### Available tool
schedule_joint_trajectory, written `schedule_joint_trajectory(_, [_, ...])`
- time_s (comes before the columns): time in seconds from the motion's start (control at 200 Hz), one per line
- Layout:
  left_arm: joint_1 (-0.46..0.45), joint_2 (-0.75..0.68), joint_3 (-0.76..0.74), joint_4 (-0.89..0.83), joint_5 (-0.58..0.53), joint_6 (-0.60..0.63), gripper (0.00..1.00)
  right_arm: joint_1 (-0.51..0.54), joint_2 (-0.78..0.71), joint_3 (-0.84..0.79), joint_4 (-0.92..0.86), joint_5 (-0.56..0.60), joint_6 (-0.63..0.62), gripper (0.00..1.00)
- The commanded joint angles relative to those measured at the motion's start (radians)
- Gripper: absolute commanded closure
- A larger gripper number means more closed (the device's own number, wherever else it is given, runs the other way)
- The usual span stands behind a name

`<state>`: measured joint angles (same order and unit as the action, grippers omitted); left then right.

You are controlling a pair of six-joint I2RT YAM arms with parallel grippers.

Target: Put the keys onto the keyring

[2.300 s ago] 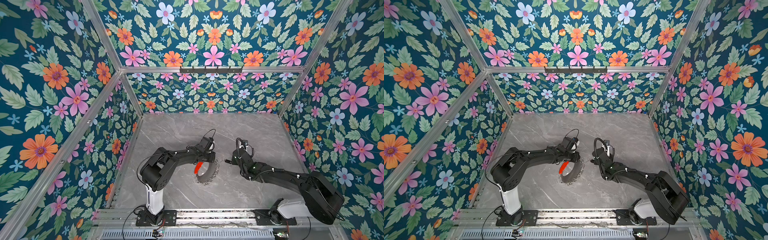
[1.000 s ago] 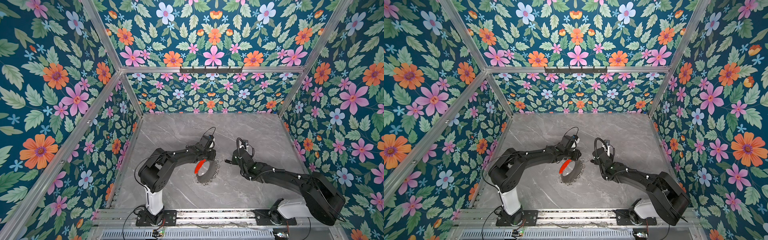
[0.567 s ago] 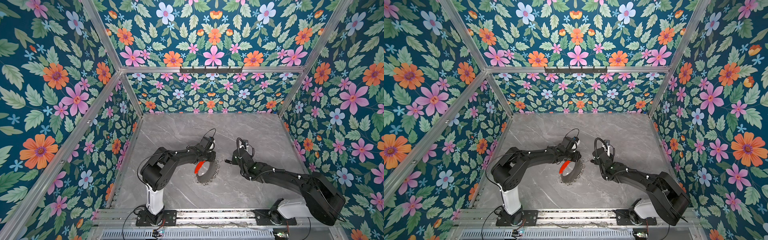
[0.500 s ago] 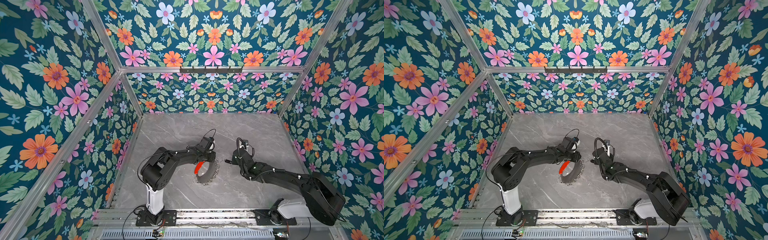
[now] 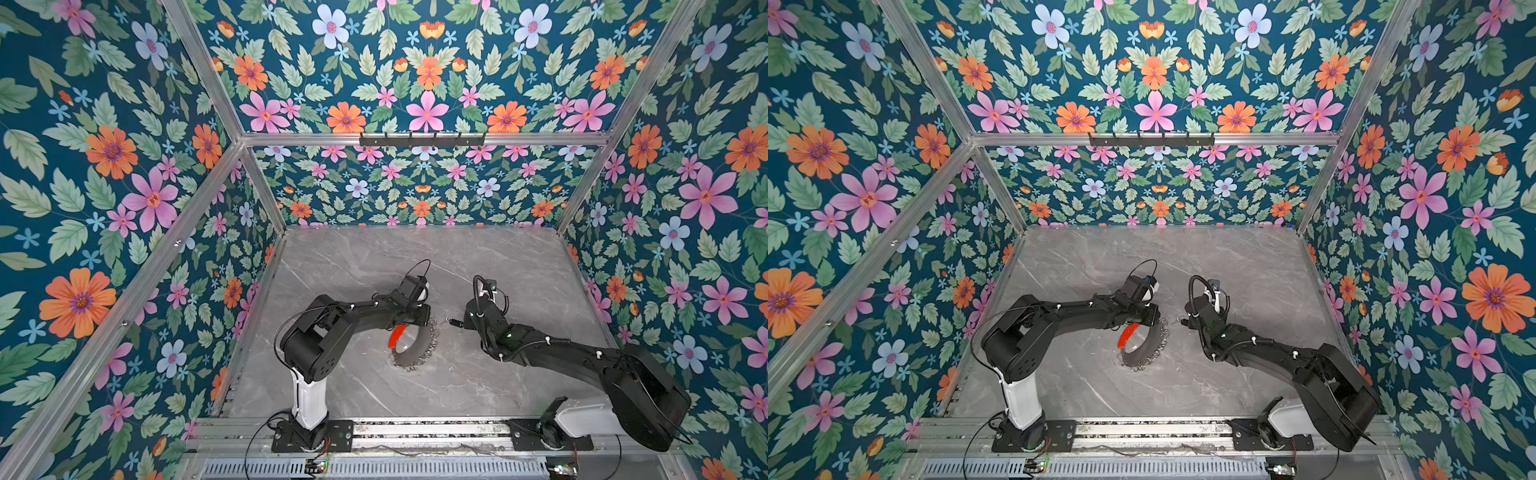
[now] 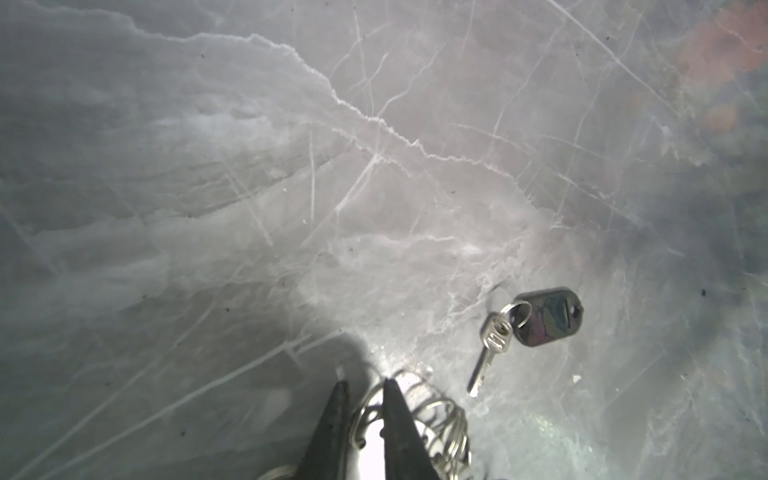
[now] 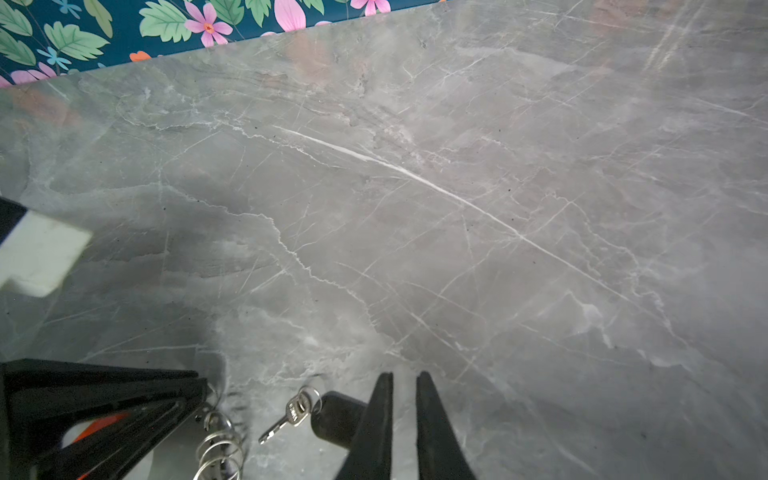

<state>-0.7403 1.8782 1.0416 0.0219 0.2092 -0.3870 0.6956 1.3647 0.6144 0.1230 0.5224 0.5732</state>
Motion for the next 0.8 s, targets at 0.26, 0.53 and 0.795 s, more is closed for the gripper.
schedule_joint_trajectory(0.26, [-0.004,-0.077,-0.034,0.013,-0.037,0.017,1.0,0.001,-0.001,0.007,0.011,0.021,-0.006,0.86])
schedule_joint_trajectory(0.53, [-0.025,-0.177,-0.045,-0.014,-0.097,0.01,1.0,0.001,-0.034,-0.017,-0.014,0.038,-0.007,0.86])
schedule_joint_trajectory(0.795, [-0.05,-0.361,-0.178,0.13,-0.245,0.116,1.0,-0.002,-0.113,0.148,-0.356,-0.143,0.032,0.85])
